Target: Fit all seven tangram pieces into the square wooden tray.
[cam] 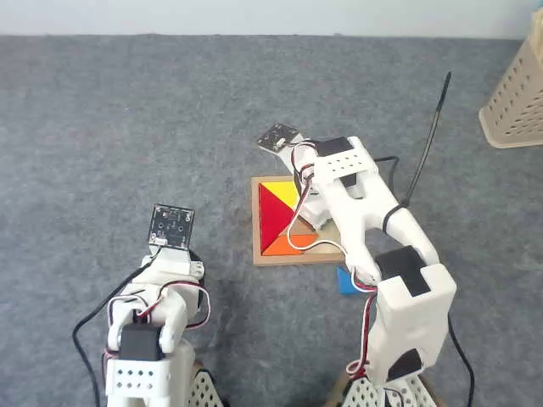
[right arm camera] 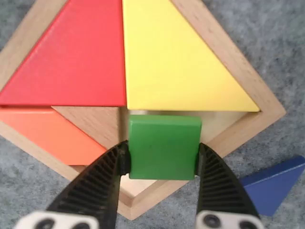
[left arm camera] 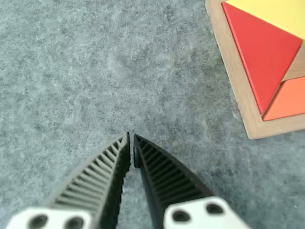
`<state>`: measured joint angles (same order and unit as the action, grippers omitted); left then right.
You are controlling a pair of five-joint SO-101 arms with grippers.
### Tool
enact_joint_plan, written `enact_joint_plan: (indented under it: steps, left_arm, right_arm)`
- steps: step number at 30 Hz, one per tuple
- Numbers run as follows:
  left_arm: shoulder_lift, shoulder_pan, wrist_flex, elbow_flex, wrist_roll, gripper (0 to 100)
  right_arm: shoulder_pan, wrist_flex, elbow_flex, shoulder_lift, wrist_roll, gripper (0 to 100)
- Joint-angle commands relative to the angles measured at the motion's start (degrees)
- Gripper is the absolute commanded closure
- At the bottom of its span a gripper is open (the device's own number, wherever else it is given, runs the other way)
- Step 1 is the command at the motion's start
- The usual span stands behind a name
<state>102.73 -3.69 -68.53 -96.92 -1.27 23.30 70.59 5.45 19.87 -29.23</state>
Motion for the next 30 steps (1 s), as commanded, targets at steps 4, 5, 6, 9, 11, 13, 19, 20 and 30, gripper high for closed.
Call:
enact_joint_plan:
  steps: [4, 5, 6, 9, 11, 13, 19, 20, 30]
  left_arm:
    - [0.18, -0.35, -0.26, 0.31, 0.53, 99]
    - [0.18, -0.35, -0.26, 0.31, 0.53, 99]
    - [0.18, -0.35, -0.26, 0.31, 0.53, 99]
    - [0.18, -0.35, -0.26, 0.31, 0.53, 99]
    - [0.18, -0.35, -0.26, 0.31, 0.53, 99]
    - [0.18, -0.35, -0.26, 0.31, 0.53, 99]
    - [0.18, -0.35, -0.26, 0.31, 0.53, 99]
    - [0.18, -0.35, -0.26, 0.31, 0.53, 99]
    - [0.18, -0.35, -0.26, 0.31, 0.53, 99]
  right_arm:
    - [0.66, 0.84, -2.90, -4.35, 0.79, 78.8]
    - [0.66, 0.84, -2.90, -4.35, 0.79, 78.9]
    - [0.66, 0.84, -2.90, -4.35, 0.79, 78.8]
    - [0.66, 0.84, -2.90, -4.35, 0.79, 78.8]
    - [0.66, 0.84, -2.90, -4.35, 0.79, 78.7]
    - [0.66, 0.84, -2.90, -4.53, 0.79, 78.7]
    - [0.57, 0.84, -2.90, -4.88, 0.88, 78.9]
    - [0.66, 0.84, -2.90, -4.88, 0.88, 78.9]
    - [1.71, 0.22, -2.90, -4.35, 1.23, 78.9]
